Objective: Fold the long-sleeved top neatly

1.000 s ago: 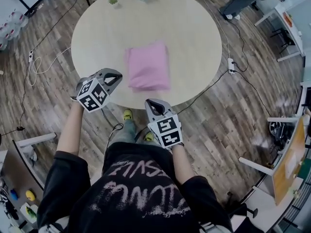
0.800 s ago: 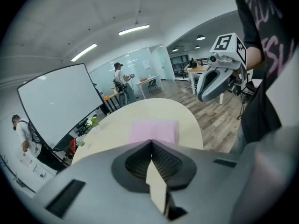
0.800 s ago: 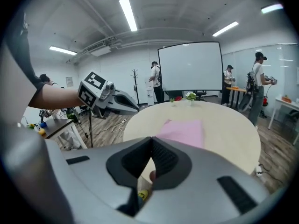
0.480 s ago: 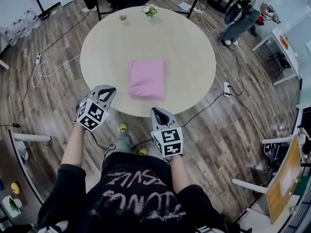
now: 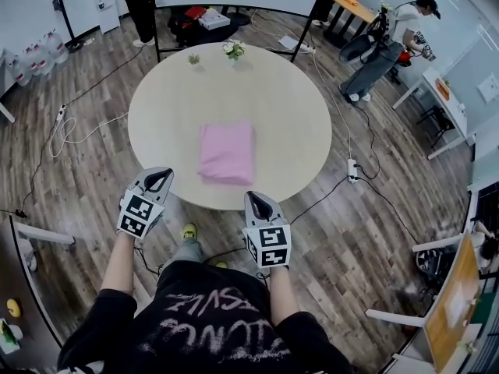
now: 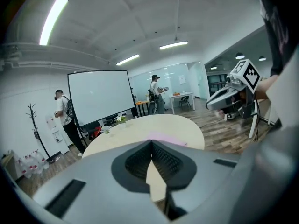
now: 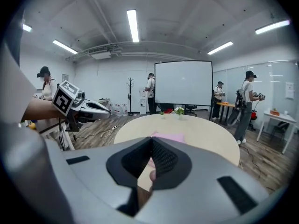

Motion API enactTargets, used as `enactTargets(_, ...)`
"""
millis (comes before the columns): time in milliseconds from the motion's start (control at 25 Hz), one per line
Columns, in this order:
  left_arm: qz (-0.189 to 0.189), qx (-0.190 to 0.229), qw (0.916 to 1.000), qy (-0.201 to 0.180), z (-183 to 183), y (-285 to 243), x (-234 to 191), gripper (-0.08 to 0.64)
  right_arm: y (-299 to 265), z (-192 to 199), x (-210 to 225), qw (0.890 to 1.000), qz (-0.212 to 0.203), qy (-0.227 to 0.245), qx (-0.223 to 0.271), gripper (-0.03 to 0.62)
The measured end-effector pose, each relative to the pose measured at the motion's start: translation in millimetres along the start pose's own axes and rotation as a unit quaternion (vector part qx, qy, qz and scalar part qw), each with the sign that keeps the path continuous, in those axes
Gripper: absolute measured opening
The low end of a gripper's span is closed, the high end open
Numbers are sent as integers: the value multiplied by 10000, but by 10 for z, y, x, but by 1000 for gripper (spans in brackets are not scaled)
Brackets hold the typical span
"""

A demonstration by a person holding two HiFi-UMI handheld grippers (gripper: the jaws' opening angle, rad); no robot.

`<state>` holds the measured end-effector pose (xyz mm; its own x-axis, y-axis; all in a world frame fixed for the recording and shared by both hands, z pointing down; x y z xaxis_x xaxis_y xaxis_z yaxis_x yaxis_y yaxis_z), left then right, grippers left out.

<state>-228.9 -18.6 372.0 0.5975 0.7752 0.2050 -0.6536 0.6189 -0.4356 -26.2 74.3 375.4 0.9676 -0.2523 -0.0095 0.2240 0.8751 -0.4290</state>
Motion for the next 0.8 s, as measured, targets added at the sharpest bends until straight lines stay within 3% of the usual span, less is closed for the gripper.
enactTargets(280, -228, 201, 9985, 452, -30, 177, -47, 12, 157, -28, 234, 9995, 262, -67, 171, 6)
enactTargets(800, -747, 752, 9923, 641, -255, 580, -43, 12, 477, -121, 507, 9967, 623, -144, 508, 6)
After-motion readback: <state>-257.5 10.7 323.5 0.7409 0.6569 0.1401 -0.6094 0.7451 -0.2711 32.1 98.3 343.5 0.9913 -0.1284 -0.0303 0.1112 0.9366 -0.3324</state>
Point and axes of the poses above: the fingertips, and each gripper's own axes: y backward along the fingers, x to its right, z out of its underside, the point moved 1 cm from there along y, backward along the fingers, and after that the axes turned 3 degrees about -x, right-handed, at the moved point
